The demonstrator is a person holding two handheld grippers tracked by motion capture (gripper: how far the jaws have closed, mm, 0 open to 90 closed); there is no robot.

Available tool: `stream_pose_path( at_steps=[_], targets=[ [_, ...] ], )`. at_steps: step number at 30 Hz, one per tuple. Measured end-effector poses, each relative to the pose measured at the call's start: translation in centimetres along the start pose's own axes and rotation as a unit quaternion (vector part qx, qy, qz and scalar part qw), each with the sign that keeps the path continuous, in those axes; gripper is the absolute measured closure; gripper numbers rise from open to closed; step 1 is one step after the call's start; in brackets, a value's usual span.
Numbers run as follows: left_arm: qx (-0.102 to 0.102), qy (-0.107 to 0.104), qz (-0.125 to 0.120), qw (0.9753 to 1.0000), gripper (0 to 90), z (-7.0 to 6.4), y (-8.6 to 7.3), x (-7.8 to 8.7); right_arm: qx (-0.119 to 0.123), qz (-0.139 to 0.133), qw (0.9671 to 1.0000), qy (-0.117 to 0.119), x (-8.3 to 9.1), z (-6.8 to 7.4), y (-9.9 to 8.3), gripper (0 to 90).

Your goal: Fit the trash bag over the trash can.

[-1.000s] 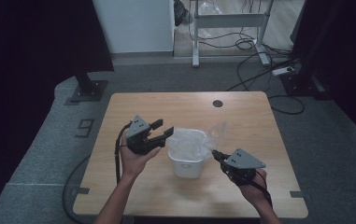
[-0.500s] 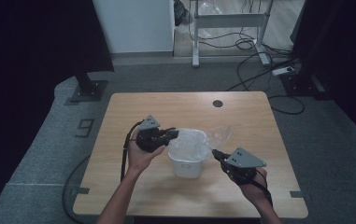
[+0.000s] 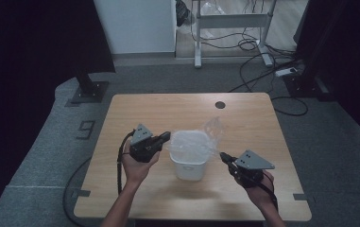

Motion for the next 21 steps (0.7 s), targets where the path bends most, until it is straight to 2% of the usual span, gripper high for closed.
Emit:
stream_pose_path(
  at_steps=[2,6,15,19,21],
  targets=[
    [0.012,-0.008,-0.003,0.9999,90.0,0.1,-0.4,0.1,-0.007,0.001,1.0000,0.002,-0.1,0.0,-0.2,89.0],
    [0.014,-0.010,-0.005,0.9998,90.0,0.2,-0.9,0.5,-0.008,0.003,0.9999,0.006,-0.2,0.2,-0.4,87.1],
    [0.027,-0.017,-0.009,0.9994,90.0,0.4,-2.2,0.9,-0.033,0.001,0.9994,0.014,-0.7,0.5,-0.8,85.5],
    [0.033,-0.026,-0.006,0.9991,89.8,0.5,-2.7,0.6,-0.034,0.002,0.9993,0.016,-0.8,0.5,-0.9,77.3],
    [0.036,-0.030,-0.009,0.9989,89.8,0.4,-2.5,0.6,-0.038,-0.009,0.9992,0.006,-0.5,0.1,-0.3,68.9]
  ],
)
Point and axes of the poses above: each handheld gripper's, and its own axes: x roughly backward along the jaws, y roughly out of its top, z roughly to its left, the point moved 10 cm from there along -x, roughly forward along the jaws, and after that the axes turned 5 degrees about -y, right-handed, at the moved point
